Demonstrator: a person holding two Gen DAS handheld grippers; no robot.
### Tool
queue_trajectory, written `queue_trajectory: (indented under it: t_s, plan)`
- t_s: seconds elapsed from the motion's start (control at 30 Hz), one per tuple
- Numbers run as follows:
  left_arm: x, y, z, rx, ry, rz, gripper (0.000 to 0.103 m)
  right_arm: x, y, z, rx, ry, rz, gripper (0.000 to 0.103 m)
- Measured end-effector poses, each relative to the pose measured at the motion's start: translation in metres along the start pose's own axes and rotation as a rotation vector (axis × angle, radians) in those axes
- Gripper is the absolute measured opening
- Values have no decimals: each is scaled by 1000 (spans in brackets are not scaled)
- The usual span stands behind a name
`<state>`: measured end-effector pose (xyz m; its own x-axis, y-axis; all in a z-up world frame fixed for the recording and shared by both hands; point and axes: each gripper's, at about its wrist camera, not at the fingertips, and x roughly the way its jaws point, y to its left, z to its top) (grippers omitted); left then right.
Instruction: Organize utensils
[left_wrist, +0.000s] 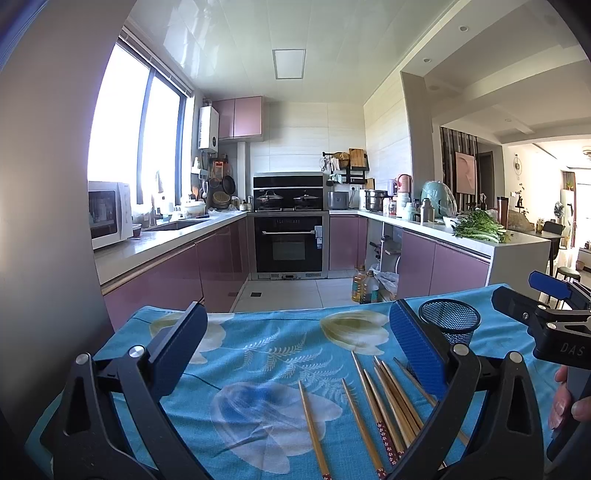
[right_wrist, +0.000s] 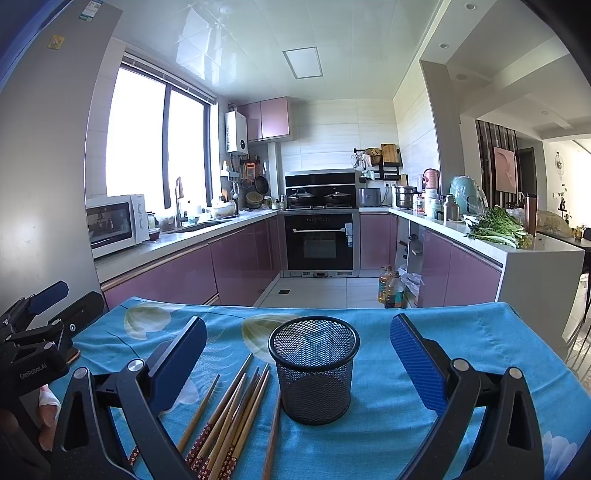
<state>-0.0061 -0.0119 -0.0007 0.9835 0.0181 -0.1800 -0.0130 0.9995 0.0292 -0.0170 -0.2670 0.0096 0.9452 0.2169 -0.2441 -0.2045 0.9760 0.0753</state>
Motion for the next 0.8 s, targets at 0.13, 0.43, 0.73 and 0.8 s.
queue_trajectory:
  t_s: [0.13, 0.43, 0.73, 0.8]
  plan:
    - [0, 0, 0, -1, 0, 0, 97, 0, 0, 0, 0, 0, 0, 96]
    - [0, -1, 0, 0, 1, -1, 97, 0, 0, -1, 3, -3, -2, 96]
    - [0, 0, 0, -1, 1, -1, 97, 1, 2, -3, 5, 0, -2, 96]
    - [0, -1, 0, 0, 0, -2, 97, 2, 1, -3, 7, 0, -2, 96]
